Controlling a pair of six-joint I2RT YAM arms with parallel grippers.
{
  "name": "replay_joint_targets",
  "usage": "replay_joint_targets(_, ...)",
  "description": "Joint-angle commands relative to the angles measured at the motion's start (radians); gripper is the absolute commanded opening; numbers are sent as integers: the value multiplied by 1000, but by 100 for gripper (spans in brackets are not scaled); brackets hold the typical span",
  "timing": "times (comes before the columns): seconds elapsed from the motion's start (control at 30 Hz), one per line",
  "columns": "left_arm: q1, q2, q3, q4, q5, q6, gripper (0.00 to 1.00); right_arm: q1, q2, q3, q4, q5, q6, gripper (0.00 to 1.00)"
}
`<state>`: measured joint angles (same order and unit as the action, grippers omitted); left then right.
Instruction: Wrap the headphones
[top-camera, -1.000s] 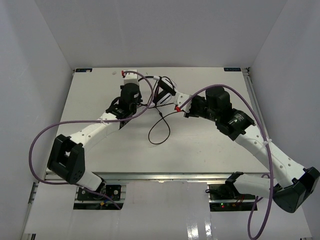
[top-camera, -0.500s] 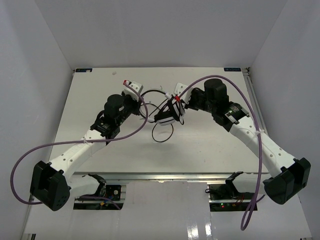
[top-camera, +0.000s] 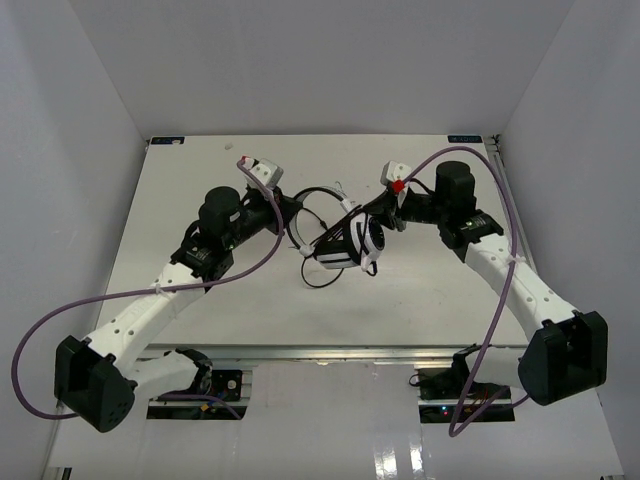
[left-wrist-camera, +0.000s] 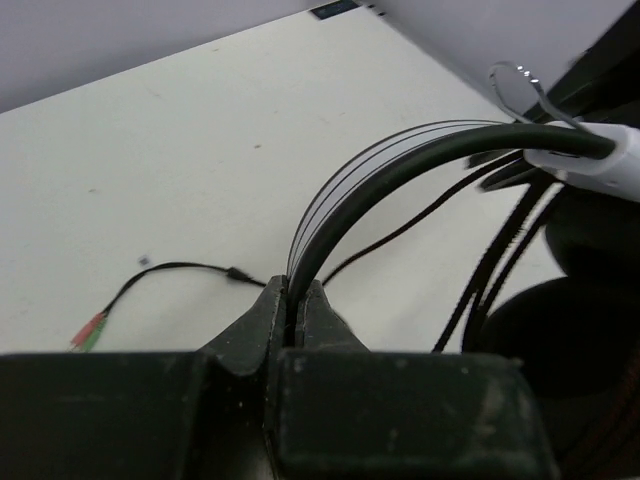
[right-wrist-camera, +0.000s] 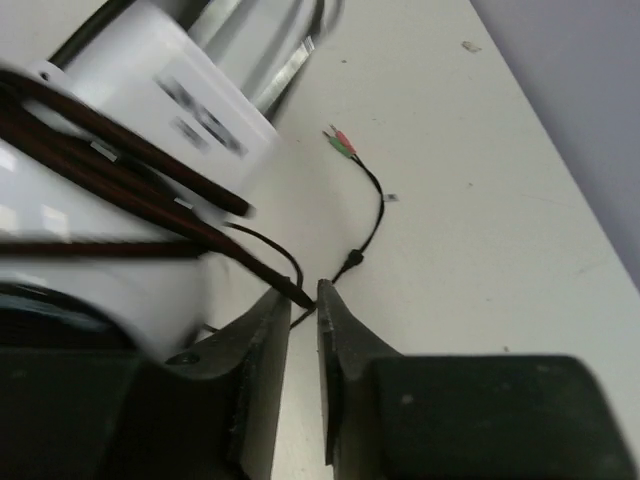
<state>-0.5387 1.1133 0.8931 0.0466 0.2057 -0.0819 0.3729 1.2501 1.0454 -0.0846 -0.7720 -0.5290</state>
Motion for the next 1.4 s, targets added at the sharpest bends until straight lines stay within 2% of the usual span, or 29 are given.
replay_joint_targets(0.0,-26,-72,132,126,182,-253,0,-31,7,-68,257,-203,195,27)
replay_joint_targets(0.13,-44,-43,191,134,200,-381,0,-29,52,-107,466,-302,419,38)
replay_joint_targets(0.2,-52,-31,215,139,196,-425,0,-29,86,-141,636,-335,573,46)
replay_joint_targets(0.33,-66,-5,266,148,178,-474,0,-27,183,-184,1113,-362,962,55)
replay_joint_targets(0.4,-70,6,291,147,163,-487,0,-20,233,-192,1279,-362,1125,57)
replay_joint_targets(0.47,-72,15,314,150,148,-492,0,0,260,-197,1358,-363,1178,58)
replay_joint_targets(0.53,-72,25,330,148,129,-487,0,21,231,-206,1213,-341,1108,58)
replay_joint_targets(0.6,-72,33,339,142,112,-478,0,37,171,-179,978,-175,864,59)
replay_joint_targets(0.63,-72,36,342,138,108,-473,0,50,155,-149,771,-14,727,60)
replay_joint_targets(0.67,-72,37,345,134,104,-468,0,64,142,-118,538,258,585,65)
replay_joint_targets(0.7,-72,34,344,134,100,-463,0,61,136,-108,453,446,552,71)
replay_joint_targets(0.77,-72,27,333,127,89,-459,0,36,130,-104,424,701,567,81)
replay_joint_targets(0.87,-72,5,313,122,68,-453,0,-33,103,-114,425,766,578,89)
replay_joint_targets(0.97,-72,-19,290,106,46,-441,0,-112,70,-144,422,617,589,92)
replay_joint_targets(1.07,-72,-38,290,81,15,-428,0,-197,25,-188,427,204,454,93)
replay_joint_targets(1.17,-72,-55,298,47,-31,-413,0,-206,-13,-259,431,-188,286,92)
replay_joint_targets(1.2,-72,-57,302,39,-41,-411,0,-205,-29,-280,385,-287,191,91)
replay_joint_targets(1.27,-72,-59,313,16,-57,-409,0,-204,-79,-323,265,-376,-41,91)
replay_joint_targets(1.33,-72,-62,317,6,-66,-406,0,-203,-127,-353,193,-396,-160,92)
replay_joint_targets(1.37,-72,-66,318,3,-68,-404,0,-203,-129,-327,52,-422,-275,92)
